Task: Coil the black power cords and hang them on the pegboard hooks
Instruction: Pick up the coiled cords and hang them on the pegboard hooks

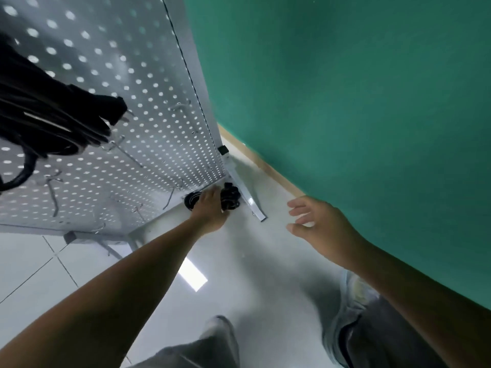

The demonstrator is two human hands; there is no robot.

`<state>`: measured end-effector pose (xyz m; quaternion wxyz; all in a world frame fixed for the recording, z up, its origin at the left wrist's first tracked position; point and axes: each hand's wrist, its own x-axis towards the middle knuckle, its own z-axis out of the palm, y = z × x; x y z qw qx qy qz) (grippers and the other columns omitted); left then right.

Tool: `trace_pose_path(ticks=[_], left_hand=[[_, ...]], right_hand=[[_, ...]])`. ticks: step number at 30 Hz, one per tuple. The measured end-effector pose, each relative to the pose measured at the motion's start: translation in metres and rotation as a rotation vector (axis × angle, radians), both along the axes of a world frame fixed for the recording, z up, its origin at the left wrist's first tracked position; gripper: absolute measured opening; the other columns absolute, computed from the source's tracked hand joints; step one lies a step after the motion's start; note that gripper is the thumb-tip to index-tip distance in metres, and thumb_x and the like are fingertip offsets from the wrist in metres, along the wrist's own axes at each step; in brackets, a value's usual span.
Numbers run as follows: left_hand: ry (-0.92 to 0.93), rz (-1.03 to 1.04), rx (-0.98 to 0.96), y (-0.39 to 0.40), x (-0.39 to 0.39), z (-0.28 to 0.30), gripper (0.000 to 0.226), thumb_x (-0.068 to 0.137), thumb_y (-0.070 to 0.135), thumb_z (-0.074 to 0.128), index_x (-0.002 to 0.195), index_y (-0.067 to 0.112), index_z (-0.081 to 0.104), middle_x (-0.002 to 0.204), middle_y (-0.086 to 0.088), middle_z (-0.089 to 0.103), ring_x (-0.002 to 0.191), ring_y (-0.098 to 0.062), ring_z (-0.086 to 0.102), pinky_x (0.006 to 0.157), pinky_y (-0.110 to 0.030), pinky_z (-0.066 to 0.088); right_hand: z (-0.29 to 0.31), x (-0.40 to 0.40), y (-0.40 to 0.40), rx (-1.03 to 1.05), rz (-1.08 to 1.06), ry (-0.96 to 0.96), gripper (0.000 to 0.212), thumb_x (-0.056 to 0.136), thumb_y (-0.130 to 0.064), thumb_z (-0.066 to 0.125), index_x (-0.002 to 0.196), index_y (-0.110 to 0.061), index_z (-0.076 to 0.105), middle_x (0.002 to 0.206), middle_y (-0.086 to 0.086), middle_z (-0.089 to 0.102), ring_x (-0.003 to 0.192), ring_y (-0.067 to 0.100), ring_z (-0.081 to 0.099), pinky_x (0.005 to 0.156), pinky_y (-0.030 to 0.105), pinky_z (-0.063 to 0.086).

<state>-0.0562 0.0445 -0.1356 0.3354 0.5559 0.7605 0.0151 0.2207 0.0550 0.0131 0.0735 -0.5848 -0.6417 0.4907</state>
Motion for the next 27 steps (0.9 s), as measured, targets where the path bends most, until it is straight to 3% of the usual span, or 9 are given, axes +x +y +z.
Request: trace_pose_path(ticks=[3, 5, 8, 12, 17, 22, 27], left_hand=[[0.08, -0.127, -0.13, 0.008, -0.007, -0.017, 0.092, 0.097, 0.041, 0.066, 0.163, 0.01, 0.008, 0.171, -0.009, 0.01, 0.158, -0.03, 0.007, 0.126, -0.048, 0.016], [0.105, -0.129, -0.18, 0.013, -0.01, -0.027, 0.098, 0.095, 0.043, 0.068, 0.163, 0.011, 0.005, 0.171, -0.009, 0.011, 0.157, -0.031, 0.011, 0.126, -0.048, 0.018], [0.193, -0.145, -0.192, 0.018, -0.005, -0.029, 0.096, 0.092, 0.046, 0.071, 0.161, 0.012, 0.014, 0.163, -0.015, 0.021, 0.15, -0.037, 0.025, 0.119, -0.049, 0.028], [0.373, -0.246, -0.204, 0.001, 0.011, -0.035, 0.072, 0.09, 0.043, 0.071, 0.148, 0.018, 0.037, 0.145, -0.015, 0.032, 0.132, -0.036, 0.036, 0.108, -0.045, 0.033], [0.422, -0.364, -0.131, -0.026, 0.012, -0.056, 0.071, 0.089, 0.039, 0.072, 0.147, 0.021, 0.036, 0.138, -0.007, 0.053, 0.125, -0.03, 0.051, 0.106, -0.041, 0.038], [0.335, -0.306, -0.072, -0.036, 0.008, -0.053, 0.064, 0.091, 0.048, 0.065, 0.143, 0.02, 0.039, 0.124, -0.008, 0.061, 0.113, -0.03, 0.06, 0.09, -0.038, 0.047], [-0.128, -0.02, 0.001, -0.037, 0.021, -0.003, 0.045, 0.076, 0.047, 0.077, 0.107, 0.029, 0.05, 0.093, 0.002, 0.066, 0.088, -0.021, 0.063, 0.069, -0.035, 0.049]], right_hand=[[-0.004, 0.006, -0.002, -0.019, -0.038, 0.0, 0.036, 0.086, -0.011, 0.078, 0.118, -0.022, 0.066, 0.109, -0.006, 0.069, 0.092, 0.009, 0.067, 0.066, 0.006, 0.047], [-0.006, 0.009, -0.003, -0.027, -0.045, -0.002, 0.035, 0.087, -0.012, 0.077, 0.117, -0.024, 0.066, 0.109, -0.009, 0.068, 0.091, 0.006, 0.067, 0.065, 0.006, 0.046], [-0.01, 0.013, -0.002, -0.05, -0.036, -0.012, 0.034, 0.088, -0.016, 0.076, 0.117, -0.029, 0.064, 0.109, -0.013, 0.067, 0.086, 0.0, 0.066, 0.066, 0.005, 0.047], [-0.011, 0.015, -0.005, -0.088, -0.028, -0.034, 0.034, 0.089, -0.017, 0.075, 0.118, -0.03, 0.064, 0.111, -0.013, 0.066, 0.086, -0.001, 0.066, 0.065, 0.007, 0.048], [-0.013, 0.014, -0.006, -0.102, -0.031, -0.047, 0.033, 0.089, -0.02, 0.075, 0.118, -0.032, 0.063, 0.111, -0.015, 0.065, 0.089, 0.0, 0.065, 0.064, 0.007, 0.047], [-0.011, 0.011, -0.007, -0.13, -0.01, -0.075, 0.032, 0.09, -0.022, 0.074, 0.119, -0.031, 0.062, 0.112, -0.016, 0.065, 0.089, 0.005, 0.067, 0.072, 0.021, 0.052], [0.001, 0.006, 0.003, -0.086, -0.052, -0.047, 0.028, 0.091, -0.025, 0.073, 0.118, -0.028, 0.064, 0.11, -0.012, 0.066, 0.093, 0.007, 0.066, 0.072, 0.019, 0.047]])
